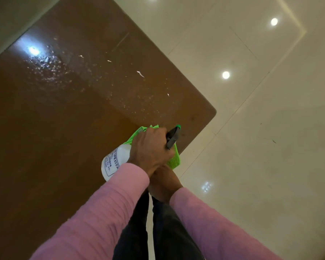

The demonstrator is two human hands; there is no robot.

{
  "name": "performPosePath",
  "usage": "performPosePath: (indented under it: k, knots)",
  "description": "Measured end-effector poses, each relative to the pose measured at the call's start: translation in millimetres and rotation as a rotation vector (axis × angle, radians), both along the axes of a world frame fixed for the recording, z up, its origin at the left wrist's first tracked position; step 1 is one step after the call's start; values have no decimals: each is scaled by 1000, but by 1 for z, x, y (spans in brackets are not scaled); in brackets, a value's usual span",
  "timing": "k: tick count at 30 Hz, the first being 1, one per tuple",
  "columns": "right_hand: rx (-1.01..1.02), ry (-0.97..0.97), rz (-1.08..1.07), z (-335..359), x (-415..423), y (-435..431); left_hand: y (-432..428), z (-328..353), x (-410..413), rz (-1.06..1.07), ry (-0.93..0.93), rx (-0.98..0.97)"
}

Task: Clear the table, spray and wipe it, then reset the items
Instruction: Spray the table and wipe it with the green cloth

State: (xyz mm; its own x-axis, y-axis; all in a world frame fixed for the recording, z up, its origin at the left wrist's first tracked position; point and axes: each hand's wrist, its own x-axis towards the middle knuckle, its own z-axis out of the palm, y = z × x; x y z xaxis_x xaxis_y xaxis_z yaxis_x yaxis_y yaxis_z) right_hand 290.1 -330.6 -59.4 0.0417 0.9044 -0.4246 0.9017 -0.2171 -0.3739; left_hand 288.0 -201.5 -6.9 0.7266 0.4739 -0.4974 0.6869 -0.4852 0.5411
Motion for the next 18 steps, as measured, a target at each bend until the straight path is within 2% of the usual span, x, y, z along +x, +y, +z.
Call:
performPosePath:
  k: [2, 6, 9, 18]
  knots:
    - [-50, 43, 98, -12, -3, -5, 9, 0, -3, 73, -25, -2]
    - [-107, -30, 159, -20, -4, -7, 38, -2, -14, 279, -32, 84]
    - [-48, -66, 146, -22, -6, -9, 62, -2, -25, 396, -6, 111]
    - [-63, -30, 131, -21, -5, -10, 115, -1, -43, 556, -59, 130]
